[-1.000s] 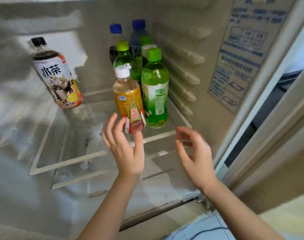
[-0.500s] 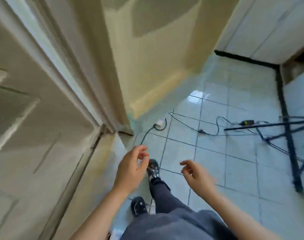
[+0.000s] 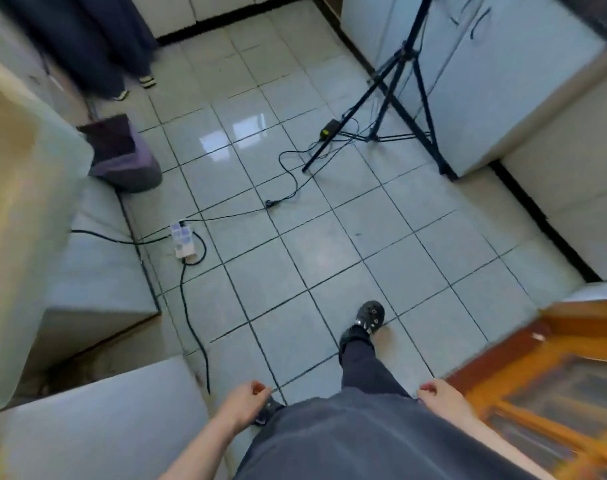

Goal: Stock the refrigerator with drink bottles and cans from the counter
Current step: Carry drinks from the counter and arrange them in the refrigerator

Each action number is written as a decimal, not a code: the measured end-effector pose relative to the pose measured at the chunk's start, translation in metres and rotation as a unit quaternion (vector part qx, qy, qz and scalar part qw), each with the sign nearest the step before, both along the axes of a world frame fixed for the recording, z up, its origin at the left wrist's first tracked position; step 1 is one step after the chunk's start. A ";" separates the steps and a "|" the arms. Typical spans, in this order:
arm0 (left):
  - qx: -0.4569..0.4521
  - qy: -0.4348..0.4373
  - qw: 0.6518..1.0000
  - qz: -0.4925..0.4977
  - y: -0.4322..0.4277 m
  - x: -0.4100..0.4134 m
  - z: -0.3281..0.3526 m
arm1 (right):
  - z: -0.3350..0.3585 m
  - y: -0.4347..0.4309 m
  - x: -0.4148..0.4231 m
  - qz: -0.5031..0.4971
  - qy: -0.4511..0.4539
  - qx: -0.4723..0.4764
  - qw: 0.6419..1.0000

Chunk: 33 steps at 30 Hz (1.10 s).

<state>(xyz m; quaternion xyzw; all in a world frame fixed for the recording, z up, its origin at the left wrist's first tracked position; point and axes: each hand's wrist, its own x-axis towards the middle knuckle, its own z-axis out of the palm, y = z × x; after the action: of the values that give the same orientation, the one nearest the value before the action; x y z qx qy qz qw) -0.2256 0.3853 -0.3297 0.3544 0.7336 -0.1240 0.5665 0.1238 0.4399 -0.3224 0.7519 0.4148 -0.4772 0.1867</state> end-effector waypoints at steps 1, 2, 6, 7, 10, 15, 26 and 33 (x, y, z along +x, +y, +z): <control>-0.014 0.004 1.000 -0.022 0.014 0.011 -0.004 | -0.003 0.007 0.016 -0.010 0.003 -0.012 1.000; -0.032 0.005 0.998 -0.046 0.030 0.024 -0.009 | -0.004 0.016 0.033 -0.019 0.007 -0.020 1.000; -0.076 0.023 0.985 -0.152 0.114 0.085 -0.015 | -0.016 0.065 0.104 -0.109 0.025 -0.001 0.994; -0.063 0.025 0.985 -0.157 0.142 0.102 -0.013 | -0.016 0.080 0.121 -0.140 0.027 0.013 0.990; 0.025 0.019 0.991 -0.127 0.234 0.160 0.005 | -0.015 0.126 0.169 -0.190 0.033 0.043 0.980; 0.108 -0.005 0.981 -0.162 0.359 0.243 0.027 | -0.017 0.171 0.221 -0.300 0.039 0.068 0.951; 0.047 -0.049 0.926 -0.371 0.581 0.424 0.004 | -0.014 0.256 0.317 -0.394 0.046 0.004 0.918; 0.097 -0.063 0.876 -0.468 0.764 0.577 0.009 | 0.026 0.346 0.390 -0.563 -0.017 0.081 0.822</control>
<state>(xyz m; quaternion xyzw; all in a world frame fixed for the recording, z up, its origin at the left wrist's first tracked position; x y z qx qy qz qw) 0.3518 1.1493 -0.3204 0.7167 0.4533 -0.2800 0.4499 0.5135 0.7862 -0.2961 0.8748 -0.0473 -0.4515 -0.1693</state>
